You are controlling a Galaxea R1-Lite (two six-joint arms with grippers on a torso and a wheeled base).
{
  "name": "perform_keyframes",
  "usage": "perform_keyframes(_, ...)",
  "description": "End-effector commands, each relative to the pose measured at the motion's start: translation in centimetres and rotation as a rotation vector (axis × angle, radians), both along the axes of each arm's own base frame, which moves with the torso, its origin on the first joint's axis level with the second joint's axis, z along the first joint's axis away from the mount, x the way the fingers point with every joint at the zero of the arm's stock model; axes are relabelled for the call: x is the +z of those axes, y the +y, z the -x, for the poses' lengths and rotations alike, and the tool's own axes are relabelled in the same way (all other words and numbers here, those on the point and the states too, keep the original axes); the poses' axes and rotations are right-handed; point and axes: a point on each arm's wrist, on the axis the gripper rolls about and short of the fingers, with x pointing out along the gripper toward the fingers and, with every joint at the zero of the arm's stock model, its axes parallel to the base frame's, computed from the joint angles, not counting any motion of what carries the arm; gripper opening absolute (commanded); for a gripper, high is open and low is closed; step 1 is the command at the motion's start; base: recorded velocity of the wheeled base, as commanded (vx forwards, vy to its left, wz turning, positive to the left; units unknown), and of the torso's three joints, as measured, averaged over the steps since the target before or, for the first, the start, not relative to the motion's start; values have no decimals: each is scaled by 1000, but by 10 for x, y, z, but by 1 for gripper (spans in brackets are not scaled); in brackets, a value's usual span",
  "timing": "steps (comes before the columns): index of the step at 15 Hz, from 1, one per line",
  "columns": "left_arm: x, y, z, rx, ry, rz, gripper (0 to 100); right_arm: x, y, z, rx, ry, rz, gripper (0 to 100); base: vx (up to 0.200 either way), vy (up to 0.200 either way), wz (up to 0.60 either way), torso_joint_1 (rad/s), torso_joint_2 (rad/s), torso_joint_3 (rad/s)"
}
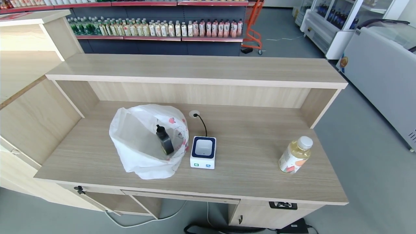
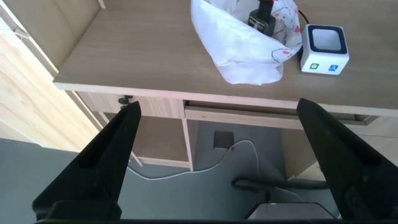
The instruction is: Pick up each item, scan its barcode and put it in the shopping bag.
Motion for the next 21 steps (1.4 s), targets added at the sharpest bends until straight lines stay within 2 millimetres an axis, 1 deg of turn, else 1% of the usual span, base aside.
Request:
perform_keyframes(1,0,0,0,0,-2,0,100,0,0,0,-6,2,10,100,0,-200,0,2,7,2)
perform_keyframes(2,0,0,0,2,-2,1,100,0,0,0,-9,2,25,100,0,-200,0,-22,-17,7)
perform_keyframes(4,0,0,0,2,-2,7,100,1,0,-3,-22,36,28,100,0,0,0,0,0,0)
perform_keyframes(5,0,0,0,2,-2,6,100,16,0,-1,-8,10,28,100,0,0,0,0,0,0)
perform_keyframes(6,0,0,0,2,-2,7,100,62,0,-13,39,76,-2,100,0,0,0,0,0,0)
perform_keyframes(7,0,0,0,2,-2,7,100,99,1,-38,69,127,-40,100,0,0,0,0,0,0)
perform_keyframes(8,0,0,0,2,-2,7,100,117,2,-50,86,130,-29,100,0,0,0,0,0,0)
perform_keyframes(9,0,0,0,2,-2,7,100,129,4,-87,62,248,1,100,0,0,0,0,0,0)
perform_keyframes(10,0,0,0,2,-2,7,100,121,3,-108,20,349,8,100,0,0,0,0,0,0)
perform_keyframes(11,0,0,0,2,-2,7,100,104,3,-129,2,472,3,100,0,0,0,0,0,0)
perform_keyframes(12,0,0,0,2,-2,7,100,93,2,-150,-18,521,-30,100,0,0,0,0,0,0)
perform_keyframes(14,0,0,0,2,-2,7,100,67,1,-182,-37,603,-72,100,0,0,0,0,0,0)
perform_keyframes(15,0,0,0,2,-2,7,100,62,1,-190,-36,623,-70,100,0,0,0,0,0,0)
perform_keyframes(16,0,0,0,2,-2,7,100,51,5,-208,-12,660,-62,100,0,0,0,0,0,0)
perform_keyframes(18,0,0,0,2,-2,7,100,36,17,-227,52,695,-46,100,0,0,0,0,0,0)
perform_keyframes(21,0,0,0,2,-2,7,100,12,37,-258,137,671,21,100,0,0,0,0,0,0)
